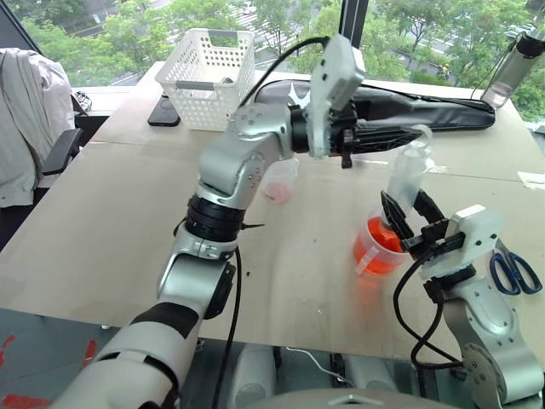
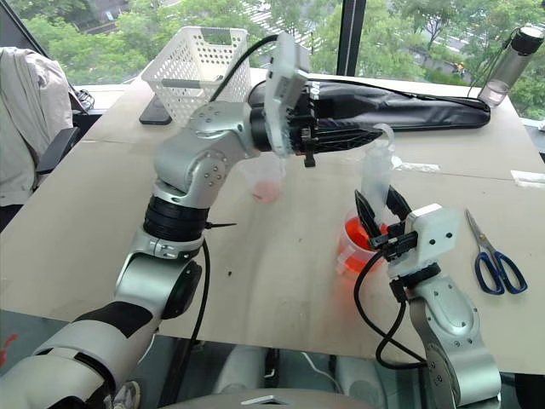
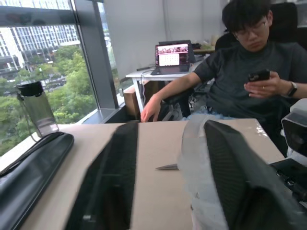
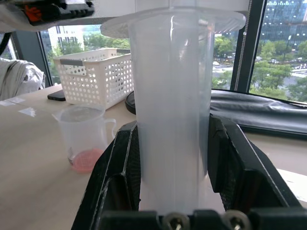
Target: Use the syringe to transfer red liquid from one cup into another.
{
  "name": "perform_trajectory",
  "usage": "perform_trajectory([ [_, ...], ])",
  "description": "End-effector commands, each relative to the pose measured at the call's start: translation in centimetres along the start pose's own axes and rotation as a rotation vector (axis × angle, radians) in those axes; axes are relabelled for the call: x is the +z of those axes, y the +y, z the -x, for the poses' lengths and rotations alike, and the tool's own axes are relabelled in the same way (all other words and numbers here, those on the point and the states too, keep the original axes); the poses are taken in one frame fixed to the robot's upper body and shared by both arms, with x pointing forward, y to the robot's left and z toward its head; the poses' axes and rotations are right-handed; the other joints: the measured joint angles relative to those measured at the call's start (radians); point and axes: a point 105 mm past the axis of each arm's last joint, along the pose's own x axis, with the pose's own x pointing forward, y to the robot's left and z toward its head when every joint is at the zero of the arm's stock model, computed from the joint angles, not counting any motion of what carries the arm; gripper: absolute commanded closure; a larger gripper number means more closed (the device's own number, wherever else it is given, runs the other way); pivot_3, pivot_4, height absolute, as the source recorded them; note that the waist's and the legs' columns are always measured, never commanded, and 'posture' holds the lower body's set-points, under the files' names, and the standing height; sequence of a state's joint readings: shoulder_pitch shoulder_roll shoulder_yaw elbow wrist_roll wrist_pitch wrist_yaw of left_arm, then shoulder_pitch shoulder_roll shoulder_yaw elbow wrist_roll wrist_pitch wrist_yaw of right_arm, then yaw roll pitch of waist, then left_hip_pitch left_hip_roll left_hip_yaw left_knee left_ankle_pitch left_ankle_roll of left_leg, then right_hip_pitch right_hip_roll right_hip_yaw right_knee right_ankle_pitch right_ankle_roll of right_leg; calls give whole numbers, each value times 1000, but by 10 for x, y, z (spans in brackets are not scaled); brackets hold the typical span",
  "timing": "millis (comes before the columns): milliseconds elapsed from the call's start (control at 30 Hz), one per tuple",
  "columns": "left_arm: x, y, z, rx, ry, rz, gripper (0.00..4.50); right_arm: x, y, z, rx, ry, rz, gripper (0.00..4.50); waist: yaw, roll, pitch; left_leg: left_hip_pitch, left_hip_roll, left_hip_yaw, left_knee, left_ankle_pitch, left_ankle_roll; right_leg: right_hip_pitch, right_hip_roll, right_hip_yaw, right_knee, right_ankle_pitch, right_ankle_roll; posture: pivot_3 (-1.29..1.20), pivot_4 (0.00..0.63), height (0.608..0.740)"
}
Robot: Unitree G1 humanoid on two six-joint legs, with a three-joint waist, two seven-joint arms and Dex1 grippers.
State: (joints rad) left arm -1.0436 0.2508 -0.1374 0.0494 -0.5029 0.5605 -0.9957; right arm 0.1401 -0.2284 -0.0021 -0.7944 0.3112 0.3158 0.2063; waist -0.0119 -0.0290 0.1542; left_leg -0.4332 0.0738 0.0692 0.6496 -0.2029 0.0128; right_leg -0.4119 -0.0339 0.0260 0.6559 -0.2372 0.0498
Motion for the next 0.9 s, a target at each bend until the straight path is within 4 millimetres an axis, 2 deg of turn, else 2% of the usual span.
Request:
perform_trajectory([
  [33,20,-6,7,-23,-65,-4,554,23,0,1,1,-85,6,3042,2,0,0,0,0,0,0,0,0,0,0,0,0,0,0,0,150,724],
  [67,22,-5,11,-20,-78,19,0,25,0,1,3,-90,2,3042,2,0,0,0,0,0,0,0,0,0,0,0,0,0,0,0,150,724],
  [167,25,-2,23,-2,-104,73,0,31,2,3,12,-112,-27,3042,1,0,0,0,0,0,0,0,0,0,0,0,0,0,0,0,150,724],
  [300,23,13,36,96,-124,116,0,35,-2,6,6,-124,-51,3042,1,0,0,0,0,0,0,0,0,0,0,0,1,0,0,0,150,724],
  [467,17,26,43,190,-129,143,0,32,-11,12,24,-79,-13,3042,2,0,0,0,0,0,0,0,0,0,0,0,0,0,0,0,150,724],
  [600,14,36,49,266,-138,159,0,37,-15,14,32,-94,-74,3042,2,0,0,0,0,0,0,0,0,0,0,0,0,0,0,0,150,724],
  [800,25,72,65,483,-214,152,0,50,-11,13,75,-152,-183,3043,1,0,0,0,0,0,0,0,0,0,0,0,1,0,0,0,150,724],
  [867,30,84,75,556,-237,156,0,47,-3,12,168,-100,-79,3043,2,0,0,0,0,0,0,0,0,0,0,0,0,0,0,0,150,724],
  [900,30,87,78,577,-239,149,0,48,-2,11,181,-96,-86,3043,2,0,0,0,0,0,0,0,0,0,0,0,0,0,0,0,150,724],
])
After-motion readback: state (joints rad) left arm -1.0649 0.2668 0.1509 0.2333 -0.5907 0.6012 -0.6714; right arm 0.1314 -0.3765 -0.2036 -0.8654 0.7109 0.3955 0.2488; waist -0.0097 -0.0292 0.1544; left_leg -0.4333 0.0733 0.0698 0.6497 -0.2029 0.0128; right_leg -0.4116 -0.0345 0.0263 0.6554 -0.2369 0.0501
